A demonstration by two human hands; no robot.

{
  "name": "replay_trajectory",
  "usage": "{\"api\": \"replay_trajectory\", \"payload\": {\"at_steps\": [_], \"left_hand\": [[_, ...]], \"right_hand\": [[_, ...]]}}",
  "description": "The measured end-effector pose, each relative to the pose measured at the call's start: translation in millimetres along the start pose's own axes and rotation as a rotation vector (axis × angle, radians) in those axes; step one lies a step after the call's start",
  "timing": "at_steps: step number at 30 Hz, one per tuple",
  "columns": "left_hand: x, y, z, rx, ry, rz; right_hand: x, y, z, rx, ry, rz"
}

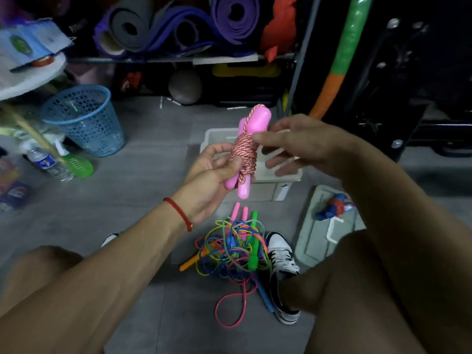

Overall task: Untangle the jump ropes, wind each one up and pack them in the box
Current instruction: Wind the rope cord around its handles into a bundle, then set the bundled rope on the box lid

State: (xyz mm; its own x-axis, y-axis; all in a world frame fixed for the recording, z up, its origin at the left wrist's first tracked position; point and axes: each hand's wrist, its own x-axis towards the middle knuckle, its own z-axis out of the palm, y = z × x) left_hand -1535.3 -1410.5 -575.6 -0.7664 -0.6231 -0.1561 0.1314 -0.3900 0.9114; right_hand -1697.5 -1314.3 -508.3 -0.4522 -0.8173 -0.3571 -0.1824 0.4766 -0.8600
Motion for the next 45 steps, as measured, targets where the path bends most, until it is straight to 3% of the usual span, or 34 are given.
{"api": "replay_trajectory", "payload": {"at_steps": [4,9,12,16,19,26,30,32,35,40,45], "left_hand": [[43,-22,57,0.128,-0.116,-0.083],[88,-89,116,0.390,-0.315,-0.228],[112,-140,136,0.716,-0.372,-0.232],[141,-195,134,0.812,-0.311,-0.319],[160,-222,119,0.849,-0.293,-0.390],[186,-249,86,0.909,-0.234,-0.409],[182,-239,71,0.901,-0.208,-0.399],[172,-222,63,0.879,-0.216,-0.384],[145,-183,49,0.879,-0.261,-0.349],[90,-95,-1,1.054,-0.375,-0.284],[27,-25,-66,1.307,-0.445,-0.298]], "right_hand": [[6,43,-56,0.238,0.094,0.020],[-4,157,-100,0.564,0.293,0.032],[-6,251,-114,0.666,0.497,0.186],[5,368,-99,0.795,0.735,0.487],[25,420,-80,0.860,0.819,0.638],[100,467,-81,0.937,0.944,0.631],[108,480,-72,0.635,0.952,0.689],[92,451,-65,0.381,0.914,0.635],[66,399,-56,0.117,0.714,0.492],[50,276,-61,-0.265,0.247,0.138],[59,142,-48,-0.452,-0.265,-0.011]]}}
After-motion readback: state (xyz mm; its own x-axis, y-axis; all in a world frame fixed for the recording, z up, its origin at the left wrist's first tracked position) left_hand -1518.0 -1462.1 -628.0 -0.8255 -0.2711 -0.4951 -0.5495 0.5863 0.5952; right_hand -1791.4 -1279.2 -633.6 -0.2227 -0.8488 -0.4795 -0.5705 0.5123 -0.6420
